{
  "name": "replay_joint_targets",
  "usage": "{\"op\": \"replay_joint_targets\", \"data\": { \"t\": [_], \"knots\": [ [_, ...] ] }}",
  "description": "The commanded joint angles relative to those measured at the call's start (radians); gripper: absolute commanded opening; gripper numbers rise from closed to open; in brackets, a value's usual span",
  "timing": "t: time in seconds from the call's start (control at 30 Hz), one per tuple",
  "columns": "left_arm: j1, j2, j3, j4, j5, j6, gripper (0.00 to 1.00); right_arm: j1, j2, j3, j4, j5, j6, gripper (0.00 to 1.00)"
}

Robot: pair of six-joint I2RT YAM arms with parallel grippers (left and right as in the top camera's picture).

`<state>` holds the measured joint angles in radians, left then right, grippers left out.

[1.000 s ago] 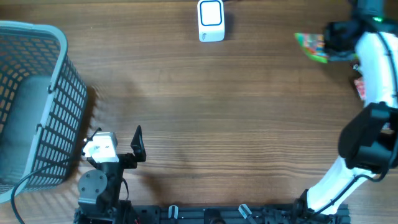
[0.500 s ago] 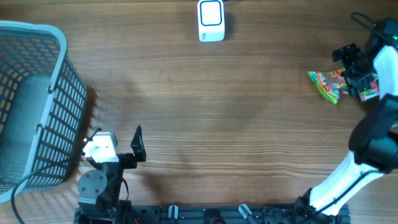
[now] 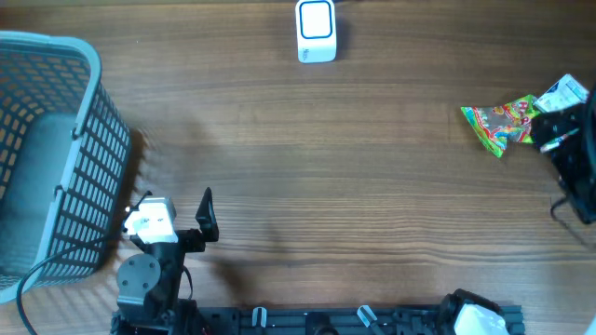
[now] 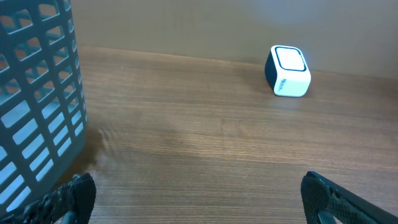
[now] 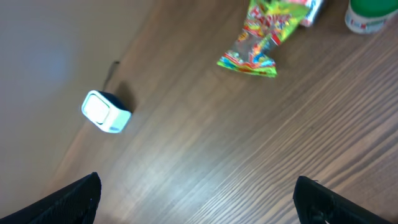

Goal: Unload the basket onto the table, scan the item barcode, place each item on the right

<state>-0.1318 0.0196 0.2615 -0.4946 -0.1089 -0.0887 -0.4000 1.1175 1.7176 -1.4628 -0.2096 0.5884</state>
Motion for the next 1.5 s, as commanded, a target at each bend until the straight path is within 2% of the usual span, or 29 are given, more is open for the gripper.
{"op": "replay_joint_targets", "data": {
  "t": [0.0,0.17,0.3,0.4,0.63,0.8,1.0,1.13,1.23,1.37,1.47],
  "knots": [
    [-0.005,-0.005,-0.004,0.003,-0.016,-0.006,1.00,0.002,-0.083,0.006,0.000,-0.016,-0.028,1.00],
    [-0.005,-0.005,-0.004,0.003,-0.016,-0.006,1.00,0.002,-0.121,0.005,-0.020,-0.006,-0.068,1.00],
    [-0.005,-0.005,-0.004,0.003,-0.016,-0.006,1.00,0.004,-0.180,-0.103,0.087,-0.043,-0.311,1.00],
    [-0.005,-0.005,-0.004,0.003,-0.016,-0.006,1.00,0.008,-0.358,-0.315,0.306,-0.146,-0.408,1.00],
    [-0.005,-0.005,-0.004,0.003,-0.016,-0.006,1.00,0.153,-0.791,-0.970,0.942,-0.274,-0.371,1.00],
    [-0.005,-0.005,-0.004,0.003,-0.016,-0.006,1.00,0.227,-0.948,-1.269,1.254,-0.261,-0.350,1.00],
    [-0.005,-0.005,-0.004,0.003,-0.016,-0.006,1.00,0.253,-1.104,-1.481,1.292,-0.116,-0.335,1.00],
    [-0.005,-0.005,-0.004,0.003,-0.016,-0.006,1.00,0.266,-1.114,-1.596,1.347,0.082,-0.113,1.00],
    [-0.005,-0.005,-0.004,0.003,-0.016,-0.006,1.00,0.266,-1.114,-1.699,1.438,0.119,-0.066,1.00],
    [-0.005,-0.005,-0.004,0.003,-0.016,-0.006,1.00,0.270,-1.114,-1.712,1.468,0.132,-0.152,1.00],
    [-0.005,-0.005,-0.004,0.003,-0.016,-0.006,1.00,0.290,-1.114,-1.712,1.466,0.132,-0.308,1.00]
  ]
}}
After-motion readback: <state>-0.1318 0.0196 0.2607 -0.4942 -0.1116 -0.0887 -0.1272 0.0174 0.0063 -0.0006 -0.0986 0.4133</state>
